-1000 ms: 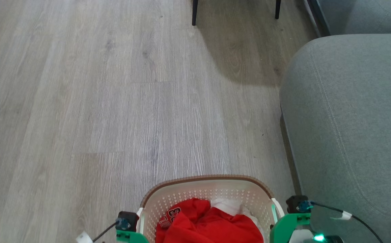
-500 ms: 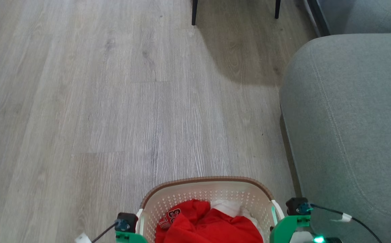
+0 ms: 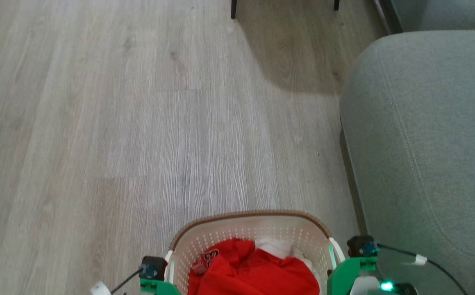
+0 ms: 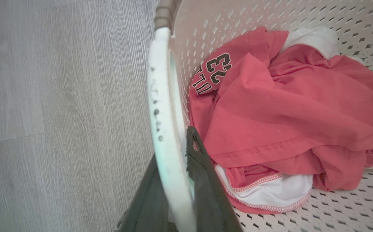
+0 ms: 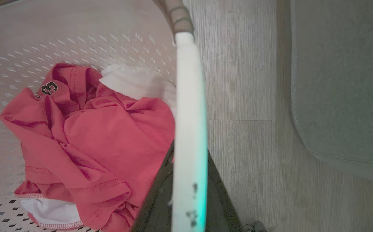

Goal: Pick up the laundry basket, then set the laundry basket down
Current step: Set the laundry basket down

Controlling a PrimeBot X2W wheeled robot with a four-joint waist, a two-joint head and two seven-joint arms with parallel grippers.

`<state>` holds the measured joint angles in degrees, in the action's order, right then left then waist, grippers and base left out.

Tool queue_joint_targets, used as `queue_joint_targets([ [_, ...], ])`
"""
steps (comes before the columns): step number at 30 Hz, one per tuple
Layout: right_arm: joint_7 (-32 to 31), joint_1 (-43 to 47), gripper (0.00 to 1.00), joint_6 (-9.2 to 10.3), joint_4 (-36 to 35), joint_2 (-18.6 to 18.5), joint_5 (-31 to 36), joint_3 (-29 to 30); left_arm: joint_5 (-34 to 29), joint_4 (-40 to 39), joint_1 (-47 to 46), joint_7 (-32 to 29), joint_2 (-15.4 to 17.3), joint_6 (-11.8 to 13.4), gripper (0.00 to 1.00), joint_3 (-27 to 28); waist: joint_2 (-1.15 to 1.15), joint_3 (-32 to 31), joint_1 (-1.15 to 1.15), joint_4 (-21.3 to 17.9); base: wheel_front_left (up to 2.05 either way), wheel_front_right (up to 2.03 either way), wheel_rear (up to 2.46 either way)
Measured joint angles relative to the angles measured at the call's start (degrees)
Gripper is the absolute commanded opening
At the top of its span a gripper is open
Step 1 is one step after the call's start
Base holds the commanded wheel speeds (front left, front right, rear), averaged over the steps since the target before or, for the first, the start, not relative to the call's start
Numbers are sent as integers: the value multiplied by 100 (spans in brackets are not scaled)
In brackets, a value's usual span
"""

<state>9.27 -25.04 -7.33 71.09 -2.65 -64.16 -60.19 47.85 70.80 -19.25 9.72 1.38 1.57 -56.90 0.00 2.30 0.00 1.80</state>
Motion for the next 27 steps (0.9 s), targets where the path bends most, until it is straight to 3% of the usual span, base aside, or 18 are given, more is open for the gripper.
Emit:
queue_joint_targets([
  [10,98,-572,0,0,37,-3,-55,-121,67,13,-495,113,5,56,0,-46,0,445,0,-22,0,0,0],
  [27,390,-2419,0,0,300,-18,-21,-68,64,46,-2274,356,8,169,0,-51,0,2172,2,-11,0,0,0],
])
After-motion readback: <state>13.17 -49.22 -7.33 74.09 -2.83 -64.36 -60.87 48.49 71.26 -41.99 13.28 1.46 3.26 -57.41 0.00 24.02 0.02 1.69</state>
